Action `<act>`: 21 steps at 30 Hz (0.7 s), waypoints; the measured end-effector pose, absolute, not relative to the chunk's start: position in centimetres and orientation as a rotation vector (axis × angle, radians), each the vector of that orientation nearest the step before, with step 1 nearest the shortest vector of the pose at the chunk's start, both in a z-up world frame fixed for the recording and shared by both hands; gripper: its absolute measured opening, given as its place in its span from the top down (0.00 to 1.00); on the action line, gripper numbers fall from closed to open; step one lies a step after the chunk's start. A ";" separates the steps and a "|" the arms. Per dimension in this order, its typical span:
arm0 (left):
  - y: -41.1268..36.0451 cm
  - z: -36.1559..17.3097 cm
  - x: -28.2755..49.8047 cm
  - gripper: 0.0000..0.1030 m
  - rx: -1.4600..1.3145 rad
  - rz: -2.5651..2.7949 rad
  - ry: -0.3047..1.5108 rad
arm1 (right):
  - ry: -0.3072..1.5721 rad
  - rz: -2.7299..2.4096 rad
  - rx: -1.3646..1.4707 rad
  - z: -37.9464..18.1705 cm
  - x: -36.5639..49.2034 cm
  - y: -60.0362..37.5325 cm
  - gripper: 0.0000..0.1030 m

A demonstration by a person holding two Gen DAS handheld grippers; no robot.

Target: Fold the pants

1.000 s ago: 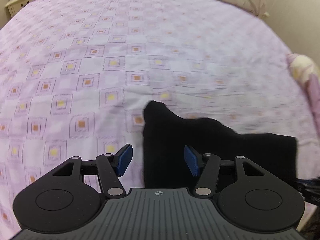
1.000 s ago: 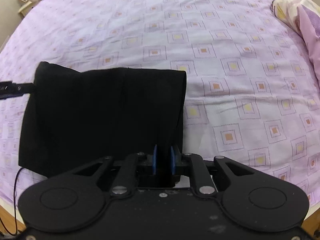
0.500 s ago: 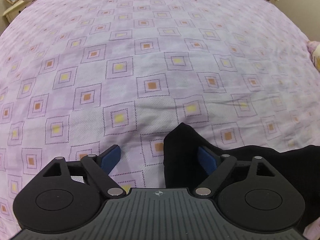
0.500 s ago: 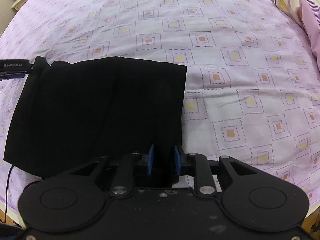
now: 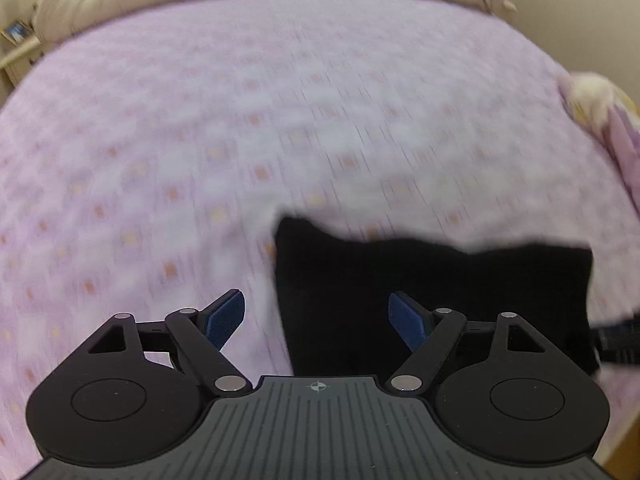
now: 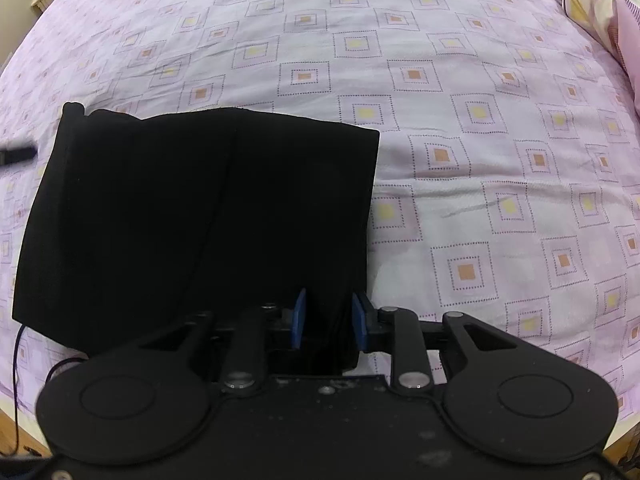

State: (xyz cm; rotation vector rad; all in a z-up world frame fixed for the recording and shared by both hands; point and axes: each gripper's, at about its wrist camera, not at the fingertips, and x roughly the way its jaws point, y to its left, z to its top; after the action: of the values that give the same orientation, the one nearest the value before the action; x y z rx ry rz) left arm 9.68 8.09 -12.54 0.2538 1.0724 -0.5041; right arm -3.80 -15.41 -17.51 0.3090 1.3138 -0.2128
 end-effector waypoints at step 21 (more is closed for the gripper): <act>11.8 -13.7 6.5 0.23 0.203 -0.482 1.123 | 1.262 -0.252 0.333 -16.5 -4.9 -15.3 0.71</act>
State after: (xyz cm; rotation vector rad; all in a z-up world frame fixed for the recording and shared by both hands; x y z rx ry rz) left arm 6.49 11.84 -13.67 0.2031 1.1233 -0.4821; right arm -4.85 -15.32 -16.48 0.3328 1.2617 -0.2516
